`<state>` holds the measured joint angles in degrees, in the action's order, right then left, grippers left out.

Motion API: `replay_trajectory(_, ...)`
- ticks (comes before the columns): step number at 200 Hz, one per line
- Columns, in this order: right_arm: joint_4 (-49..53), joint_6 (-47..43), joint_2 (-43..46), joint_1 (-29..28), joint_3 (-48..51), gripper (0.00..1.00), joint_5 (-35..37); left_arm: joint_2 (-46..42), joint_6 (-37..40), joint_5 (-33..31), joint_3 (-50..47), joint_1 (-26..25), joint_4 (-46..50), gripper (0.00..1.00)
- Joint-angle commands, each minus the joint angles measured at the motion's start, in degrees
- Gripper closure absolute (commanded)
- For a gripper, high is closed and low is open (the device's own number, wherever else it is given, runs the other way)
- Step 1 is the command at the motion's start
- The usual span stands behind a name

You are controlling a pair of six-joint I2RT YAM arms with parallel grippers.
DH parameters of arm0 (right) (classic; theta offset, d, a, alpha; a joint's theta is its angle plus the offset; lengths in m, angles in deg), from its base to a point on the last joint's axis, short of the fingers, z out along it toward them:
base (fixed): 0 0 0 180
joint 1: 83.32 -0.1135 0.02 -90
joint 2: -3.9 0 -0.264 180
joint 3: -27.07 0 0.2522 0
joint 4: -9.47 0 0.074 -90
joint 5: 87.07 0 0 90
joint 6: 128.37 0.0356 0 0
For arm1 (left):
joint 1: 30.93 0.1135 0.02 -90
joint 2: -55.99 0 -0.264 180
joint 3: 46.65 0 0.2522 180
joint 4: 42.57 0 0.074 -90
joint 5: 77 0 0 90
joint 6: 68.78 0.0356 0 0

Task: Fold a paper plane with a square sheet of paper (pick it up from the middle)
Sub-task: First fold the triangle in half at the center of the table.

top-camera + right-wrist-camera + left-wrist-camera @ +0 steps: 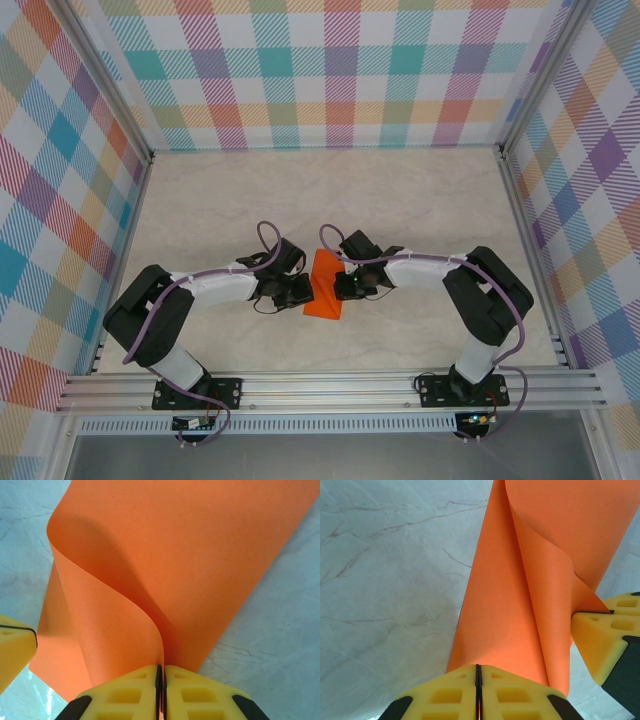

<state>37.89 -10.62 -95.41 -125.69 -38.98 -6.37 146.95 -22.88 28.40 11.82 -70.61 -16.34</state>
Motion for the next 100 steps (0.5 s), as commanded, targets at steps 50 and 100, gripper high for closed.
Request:
replay_trajectory(50, 0.55, -0.74, -1.6, 0.35, -0.73, 0.88, 0.16, -5.89, -4.88, -0.69, 0.28, 0.1, -5.36, 0.92)
replay_trajectory(100, 0.3, -0.68, -1.53, 0.36, -0.62, 0.88, 0.25, -1.66, -9.97, 0.51, 1.18, 1.27, -12.53, 0.92)
